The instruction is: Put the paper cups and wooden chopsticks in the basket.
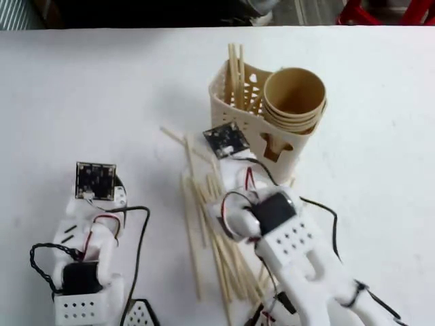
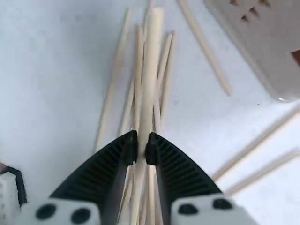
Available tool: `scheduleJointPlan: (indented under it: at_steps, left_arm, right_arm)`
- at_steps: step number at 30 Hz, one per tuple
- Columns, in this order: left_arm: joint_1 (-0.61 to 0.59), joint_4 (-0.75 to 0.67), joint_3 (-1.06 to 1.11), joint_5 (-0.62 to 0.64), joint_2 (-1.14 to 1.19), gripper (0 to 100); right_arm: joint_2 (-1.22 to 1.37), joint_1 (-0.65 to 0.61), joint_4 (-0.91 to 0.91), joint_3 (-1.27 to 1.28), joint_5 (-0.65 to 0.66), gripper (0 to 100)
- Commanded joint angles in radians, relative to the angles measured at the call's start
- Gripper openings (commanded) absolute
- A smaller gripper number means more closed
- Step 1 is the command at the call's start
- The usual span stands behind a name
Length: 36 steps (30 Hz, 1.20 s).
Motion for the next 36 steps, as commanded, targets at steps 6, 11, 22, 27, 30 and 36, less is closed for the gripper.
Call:
scheduleJointPlan:
  at_steps: [6, 11, 22, 27, 30, 36]
  left_arm:
    - [-0.008, -0.006, -0.005, -0.008, -0.018, 3]
    - [-0.008, -0.006, -0.005, -0.008, -0.018, 3]
    - [-0.008, -0.006, -0.005, -0.008, -0.018, 3]
    - [-0.008, -0.006, -0.005, -0.008, -0.018, 3]
    - [-0.008, -0.006, -0.005, -0.008, -0.018, 3]
    - [-0.008, -0.006, -0.005, -0.008, -0.018, 3]
  right_arm:
    - [-0.24, 0.085, -0.071, -0.304, 0.055, 1.7]
    - [-0.246, 0.219, -0.329, -0.379, 0.14, 1.7]
    - [-0.165, 0.364, -0.957, -0.344, 0.282, 1.7]
    - [-0.024, 0.387, -1.055, -0.287, 0.276, 1.7]
    - [0.041, 0.381, -1.096, -0.239, 0.276, 1.8]
    - [0.142, 0.38, -1.142, -0.196, 0.275, 1.8]
